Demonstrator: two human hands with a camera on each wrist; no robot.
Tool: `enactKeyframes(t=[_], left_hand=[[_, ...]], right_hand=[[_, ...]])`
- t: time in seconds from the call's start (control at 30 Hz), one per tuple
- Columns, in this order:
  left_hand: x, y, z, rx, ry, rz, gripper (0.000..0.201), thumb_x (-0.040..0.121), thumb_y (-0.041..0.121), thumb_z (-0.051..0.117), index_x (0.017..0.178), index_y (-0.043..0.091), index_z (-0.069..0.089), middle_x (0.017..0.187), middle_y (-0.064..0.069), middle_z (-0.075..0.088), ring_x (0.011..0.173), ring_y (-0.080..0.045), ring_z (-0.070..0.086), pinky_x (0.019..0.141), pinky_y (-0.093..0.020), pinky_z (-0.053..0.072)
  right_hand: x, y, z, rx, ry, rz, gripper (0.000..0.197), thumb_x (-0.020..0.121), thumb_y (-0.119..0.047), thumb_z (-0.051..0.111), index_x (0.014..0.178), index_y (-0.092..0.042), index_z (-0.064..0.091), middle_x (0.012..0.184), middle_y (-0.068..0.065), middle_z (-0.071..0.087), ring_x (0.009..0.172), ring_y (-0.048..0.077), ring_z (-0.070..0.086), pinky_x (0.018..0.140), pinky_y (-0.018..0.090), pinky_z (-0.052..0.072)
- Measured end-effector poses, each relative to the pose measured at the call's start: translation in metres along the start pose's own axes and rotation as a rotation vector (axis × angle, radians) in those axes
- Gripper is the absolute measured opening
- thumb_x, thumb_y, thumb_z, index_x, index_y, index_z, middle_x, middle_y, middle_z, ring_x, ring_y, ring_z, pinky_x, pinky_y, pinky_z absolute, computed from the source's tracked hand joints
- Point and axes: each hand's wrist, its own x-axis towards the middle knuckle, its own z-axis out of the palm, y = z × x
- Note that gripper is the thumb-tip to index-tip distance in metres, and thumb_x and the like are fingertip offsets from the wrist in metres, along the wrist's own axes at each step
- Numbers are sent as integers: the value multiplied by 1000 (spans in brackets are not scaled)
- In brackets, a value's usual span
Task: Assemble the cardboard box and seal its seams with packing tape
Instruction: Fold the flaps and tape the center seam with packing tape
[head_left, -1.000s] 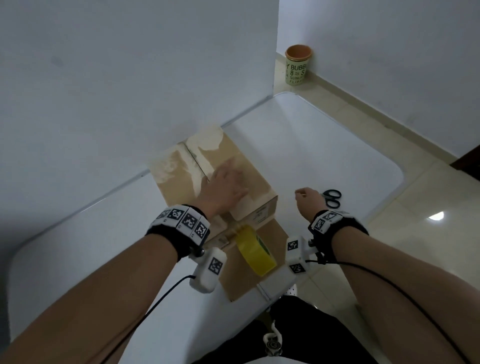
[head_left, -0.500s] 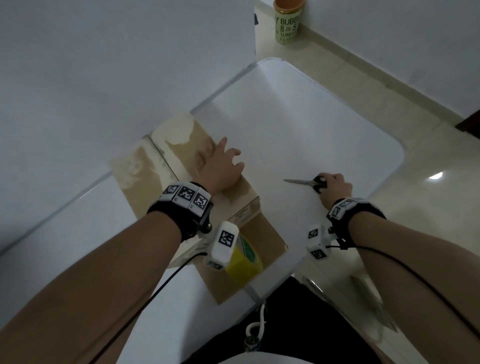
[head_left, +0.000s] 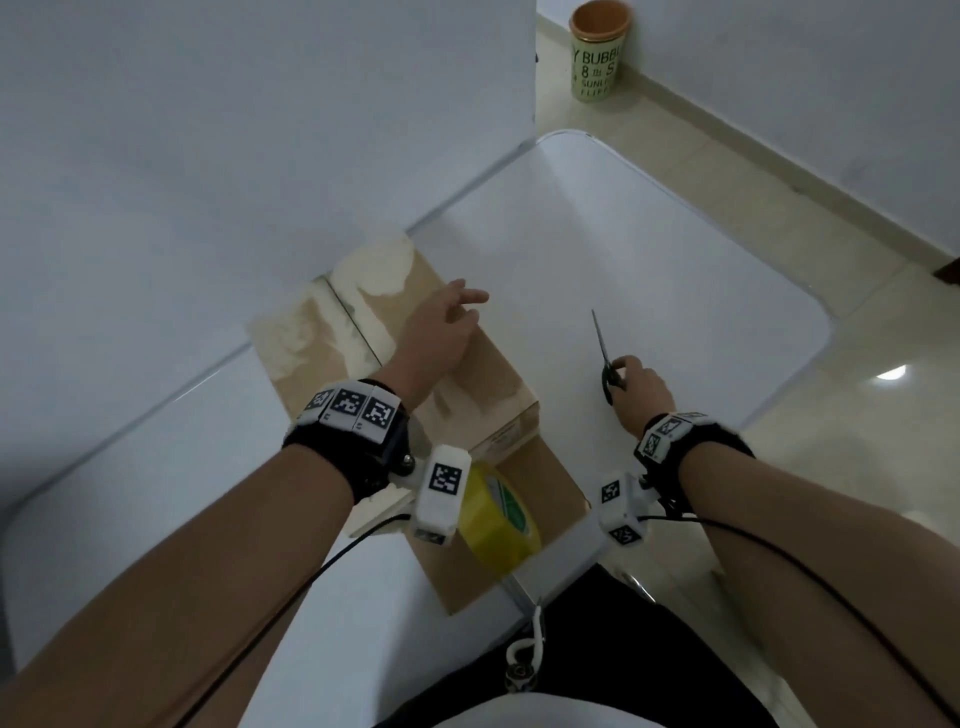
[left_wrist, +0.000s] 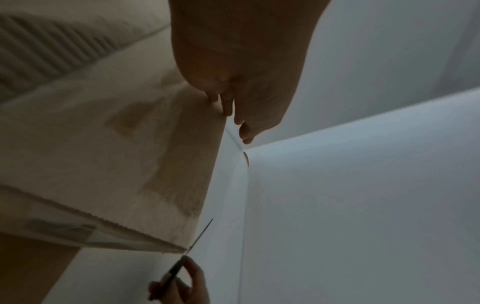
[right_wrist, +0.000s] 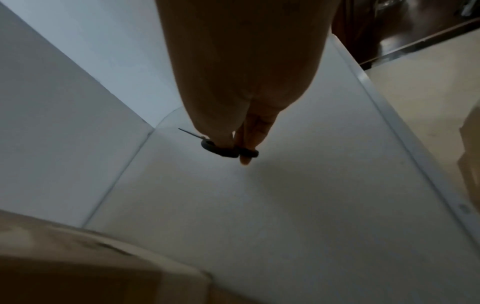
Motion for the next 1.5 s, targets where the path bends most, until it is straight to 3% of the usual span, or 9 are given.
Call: enactKeyframes(t=[0.23, 0.47, 0.6, 0.77, 0.8, 0.83, 0.87, 0.9, 1.5], left_hand=[[-73, -17, -50, -865, 12, -324, 23, 99, 8, 46, 114, 1, 62, 105, -11, 68, 87, -20, 69, 75, -26, 59], [-142, -54, -51, -638, -337, -591, 27, 99, 16, 50, 112, -3, 65, 100, -14, 71, 89, -23, 69, 80, -29, 57], [-157, -72, -43, -511, -430, -680, 34, 94, 16, 60, 121, -3, 58, 119, -21, 64, 107, -30, 65, 86, -38, 57], [-174, -89, -7, -609, -390, -692, 33, 84, 40, 68, 116, 30, 66, 116, -3, 59, 97, -16, 50, 73, -26, 38], [-177, -89, 2, -667, -369, -689, 31, 84, 43, 68, 114, 33, 67, 72, 12, 40, 99, -19, 55, 69, -24, 36], [-177, -93, 11, -705, -332, -695, 38, 86, 43, 66, 122, 29, 64, 148, -21, 6, 109, -24, 58, 67, -23, 37], [-176, -96, 19, -755, -294, -703, 42, 88, 41, 64, 125, 22, 62, 130, -16, 59, 111, -24, 59, 70, -25, 42], [-175, -98, 25, -807, -268, -703, 35, 89, 37, 64, 119, 18, 64, 125, -13, 63, 104, -22, 61, 75, -29, 46], [-160, -101, 43, -848, -167, -754, 22, 87, 19, 69, 103, 5, 66, 90, -11, 72, 67, -18, 71, 59, -32, 61]], right_hand=[[-38, -70, -29, 263, 69, -176, 41, 93, -10, 54, 133, -15, 52, 120, 15, 65, 111, 30, 59, 84, 23, 40], [-99, -141, -30, 36, 9, -579, 31, 89, -19, 55, 119, -22, 59, 97, -4, 58, 92, 19, 56, 76, 29, 44], [-117, -147, 1, -254, -109, -685, 37, 85, -31, 59, 121, -29, 51, 123, -3, 46, 117, 19, 45, 97, 40, 40], [-129, -138, 9, -421, -100, -726, 52, 84, -44, 60, 133, -35, 43, 134, 0, 38, 126, 23, 36, 104, 44, 29], [-131, -136, 8, -423, -84, -739, 55, 83, -46, 61, 134, -35, 43, 134, 1, 37, 126, 24, 37, 104, 43, 28], [-132, -136, 9, -428, -66, -745, 57, 82, -47, 63, 134, -34, 44, 133, 1, 37, 125, 25, 38, 103, 42, 29], [-132, -135, 10, -437, -52, -752, 57, 81, -47, 64, 133, -34, 44, 131, 1, 37, 124, 26, 39, 102, 42, 30], [-133, -135, 11, -450, -43, -756, 57, 81, -46, 64, 133, -33, 45, 131, 2, 38, 123, 26, 39, 101, 41, 31], [-128, -131, 13, -481, 23, -815, 56, 76, -42, 69, 126, -32, 47, 120, 1, 41, 116, 23, 40, 94, 39, 36]])
